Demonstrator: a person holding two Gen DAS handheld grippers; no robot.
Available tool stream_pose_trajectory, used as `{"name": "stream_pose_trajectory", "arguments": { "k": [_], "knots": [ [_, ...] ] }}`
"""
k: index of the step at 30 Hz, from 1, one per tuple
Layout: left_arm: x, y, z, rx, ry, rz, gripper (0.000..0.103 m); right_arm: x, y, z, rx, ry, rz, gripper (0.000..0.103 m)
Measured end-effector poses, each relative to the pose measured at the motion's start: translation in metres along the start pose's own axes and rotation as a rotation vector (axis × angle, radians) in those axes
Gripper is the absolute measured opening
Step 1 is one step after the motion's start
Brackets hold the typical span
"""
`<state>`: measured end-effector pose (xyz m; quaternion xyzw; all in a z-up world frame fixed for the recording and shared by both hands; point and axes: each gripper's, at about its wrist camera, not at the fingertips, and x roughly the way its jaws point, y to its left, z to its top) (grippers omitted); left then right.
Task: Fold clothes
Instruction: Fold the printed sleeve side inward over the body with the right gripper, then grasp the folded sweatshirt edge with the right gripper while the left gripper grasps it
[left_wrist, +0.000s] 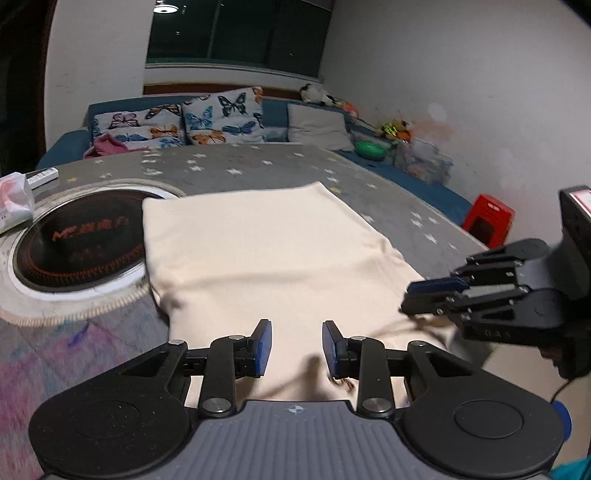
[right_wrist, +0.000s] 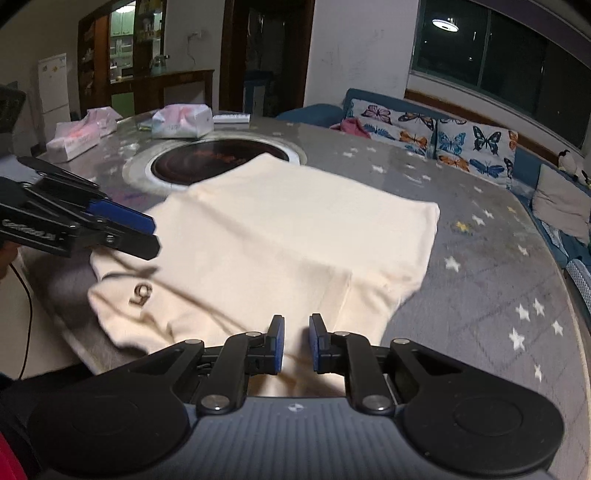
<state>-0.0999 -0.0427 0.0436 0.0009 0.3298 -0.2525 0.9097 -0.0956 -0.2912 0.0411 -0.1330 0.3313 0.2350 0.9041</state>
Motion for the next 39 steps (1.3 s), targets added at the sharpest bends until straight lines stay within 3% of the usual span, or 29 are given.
{"name": "stream_pose_trajectory", "arguments": {
  "k": [10,14,19,25,27,29,31,39],
  "knots": [
    [-0.032,0.002,-0.024,0.060,0.023,0.030,0.040,-0.010,0.002,-0.009,-0.011,-0.008,-0.012,0.013],
    [-0.038,-0.010,-0.035,0.173,0.018,0.046,0.046,-0.019,-0.001,-0.007,0.003,-0.019,-0.004,0.014],
    [-0.029,-0.030,-0.046,0.325,-0.004,0.063,0.047,-0.030,-0.001,-0.010,-0.013,-0.010,-0.008,0.018],
    [-0.016,-0.042,-0.052,0.441,-0.055,0.096,0.047,-0.045,0.004,-0.018,-0.073,0.002,-0.019,0.030],
    [-0.012,-0.042,-0.051,0.448,-0.062,0.095,0.039,-0.050,0.006,-0.021,-0.099,0.008,-0.019,0.033],
    [-0.009,-0.042,-0.049,0.449,-0.064,0.081,0.021,-0.053,0.009,-0.024,-0.125,0.016,-0.019,0.041],
    [-0.008,-0.039,-0.045,0.427,-0.071,0.074,0.015,-0.057,0.013,-0.026,-0.166,0.020,-0.017,0.043],
    [-0.005,-0.018,-0.011,0.267,-0.109,0.050,0.010,-0.049,0.029,-0.028,-0.292,-0.014,0.026,0.047]
  ]
}}
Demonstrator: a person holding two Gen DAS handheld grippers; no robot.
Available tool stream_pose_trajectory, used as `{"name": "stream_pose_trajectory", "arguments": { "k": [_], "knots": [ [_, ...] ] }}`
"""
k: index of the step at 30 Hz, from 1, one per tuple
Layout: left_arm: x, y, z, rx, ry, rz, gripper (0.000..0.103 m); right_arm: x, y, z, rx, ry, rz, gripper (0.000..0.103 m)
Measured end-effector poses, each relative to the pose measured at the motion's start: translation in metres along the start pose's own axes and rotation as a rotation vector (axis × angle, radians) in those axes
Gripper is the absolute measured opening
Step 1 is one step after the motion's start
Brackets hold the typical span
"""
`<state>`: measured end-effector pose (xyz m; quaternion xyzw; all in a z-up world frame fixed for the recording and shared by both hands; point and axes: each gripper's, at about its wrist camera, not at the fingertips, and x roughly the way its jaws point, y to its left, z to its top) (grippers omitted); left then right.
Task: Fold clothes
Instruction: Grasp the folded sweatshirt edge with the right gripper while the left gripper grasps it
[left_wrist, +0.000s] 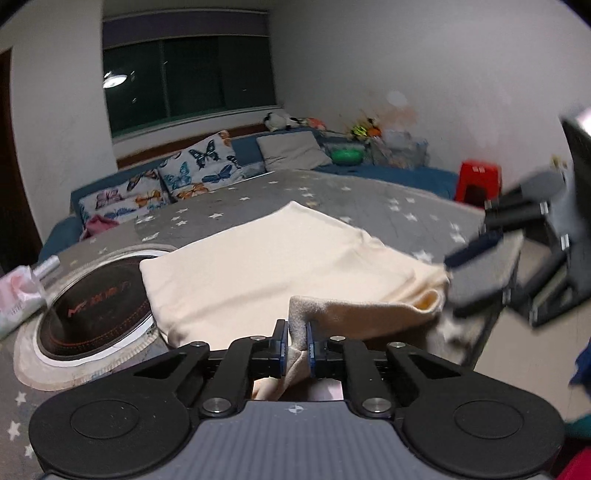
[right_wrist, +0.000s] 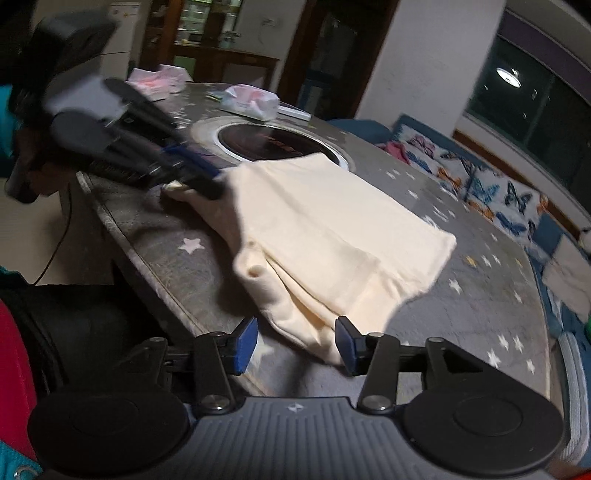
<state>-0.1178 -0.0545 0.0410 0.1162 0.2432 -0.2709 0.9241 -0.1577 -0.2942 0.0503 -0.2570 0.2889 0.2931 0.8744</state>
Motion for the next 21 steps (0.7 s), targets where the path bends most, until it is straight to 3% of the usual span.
{"name": "stream_pose_trajectory", "arguments": {
  "k": [4,6,11,12,14,16,21],
  "knots": [
    [0.010,0.006,0.005,-0.020,0.011,-0.004,0.009,0.017,0.001,0.005,-0.021,-0.022,0.015,0.047],
    [0.014,0.011,0.005,-0.039,0.026,-0.006,0.009,0.025,0.000,0.007,-0.022,-0.027,0.021,0.042],
    [0.006,0.018,-0.001,-0.053,0.043,-0.021,0.013,0.037,-0.013,0.014,0.037,-0.028,0.069,0.017],
    [0.001,0.019,-0.003,-0.045,0.042,-0.020,0.017,0.037,-0.017,0.015,0.058,-0.031,0.076,0.016],
    [-0.008,0.019,-0.007,-0.028,0.040,-0.020,0.036,0.036,-0.024,0.018,0.092,-0.036,0.088,0.013],
    [-0.016,0.016,-0.013,0.003,0.043,-0.016,0.043,0.035,-0.030,0.020,0.117,-0.040,0.096,0.012],
    [-0.014,0.009,-0.026,0.090,0.067,0.011,0.044,0.035,-0.036,0.027,0.142,-0.059,0.093,0.012]
  ]
}}
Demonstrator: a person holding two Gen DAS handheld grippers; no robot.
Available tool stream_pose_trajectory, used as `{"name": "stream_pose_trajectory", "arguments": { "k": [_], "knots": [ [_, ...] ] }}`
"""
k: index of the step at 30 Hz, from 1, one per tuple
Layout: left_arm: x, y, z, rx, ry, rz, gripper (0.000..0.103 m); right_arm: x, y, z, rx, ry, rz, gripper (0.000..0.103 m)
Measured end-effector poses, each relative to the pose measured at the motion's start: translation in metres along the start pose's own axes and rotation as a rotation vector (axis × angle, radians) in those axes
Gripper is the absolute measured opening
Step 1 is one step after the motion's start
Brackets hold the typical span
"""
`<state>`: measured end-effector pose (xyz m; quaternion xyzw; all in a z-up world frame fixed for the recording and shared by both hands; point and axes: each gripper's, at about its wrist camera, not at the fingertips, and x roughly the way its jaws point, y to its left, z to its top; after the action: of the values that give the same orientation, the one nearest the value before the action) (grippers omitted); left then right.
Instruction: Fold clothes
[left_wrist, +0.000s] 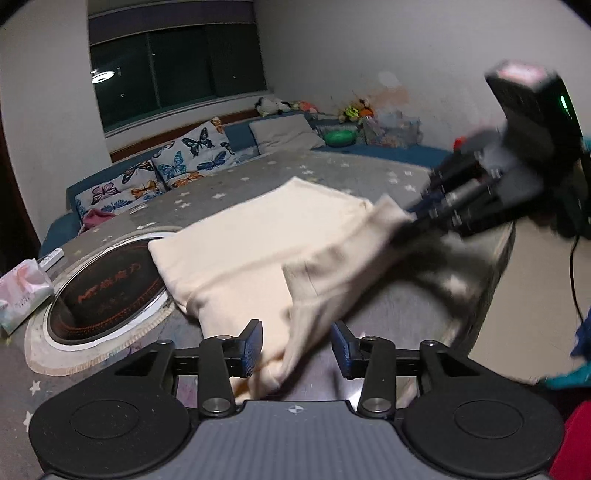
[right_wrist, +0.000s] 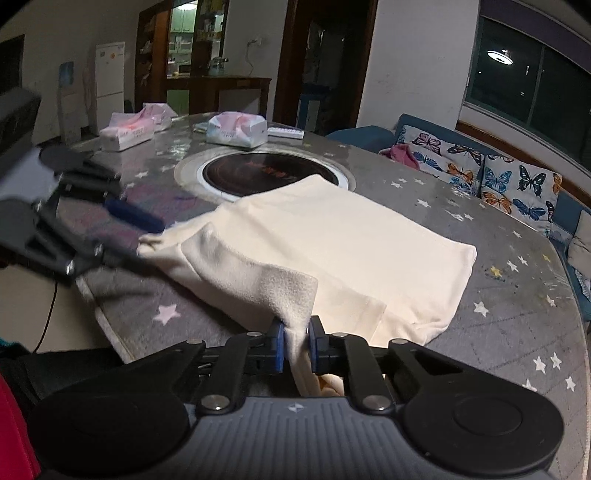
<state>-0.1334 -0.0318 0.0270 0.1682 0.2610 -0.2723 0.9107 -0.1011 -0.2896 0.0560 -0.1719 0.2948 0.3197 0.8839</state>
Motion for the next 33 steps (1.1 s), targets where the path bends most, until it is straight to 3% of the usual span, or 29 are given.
{"name": "stream_pose_trajectory", "arguments": {
  "k": [3,5,10,15,26,33],
  "knots": [
    [0.005,0.000,-0.005,0.029,0.014,0.019,0.041,-0.001,0.000,0.003,0.009,-0.013,-0.007,0.010],
    [0.009,0.004,-0.007,0.030,0.023,0.028,0.021,-0.002,0.000,0.002,0.017,-0.020,-0.015,0.009],
    [0.001,0.010,-0.004,-0.021,0.006,0.012,0.007,-0.009,0.003,-0.001,0.047,-0.052,-0.022,0.008],
    [-0.018,0.008,0.001,-0.061,-0.027,-0.011,0.005,-0.025,0.009,0.002,0.037,-0.081,-0.026,0.008],
    [-0.087,-0.013,0.007,-0.087,-0.082,-0.070,0.004,-0.105,0.044,0.002,-0.031,-0.106,0.020,0.007],
    [-0.074,0.001,0.023,-0.081,-0.113,-0.035,0.004,-0.105,0.040,0.017,-0.030,-0.118,0.010,0.007]
  ]
}}
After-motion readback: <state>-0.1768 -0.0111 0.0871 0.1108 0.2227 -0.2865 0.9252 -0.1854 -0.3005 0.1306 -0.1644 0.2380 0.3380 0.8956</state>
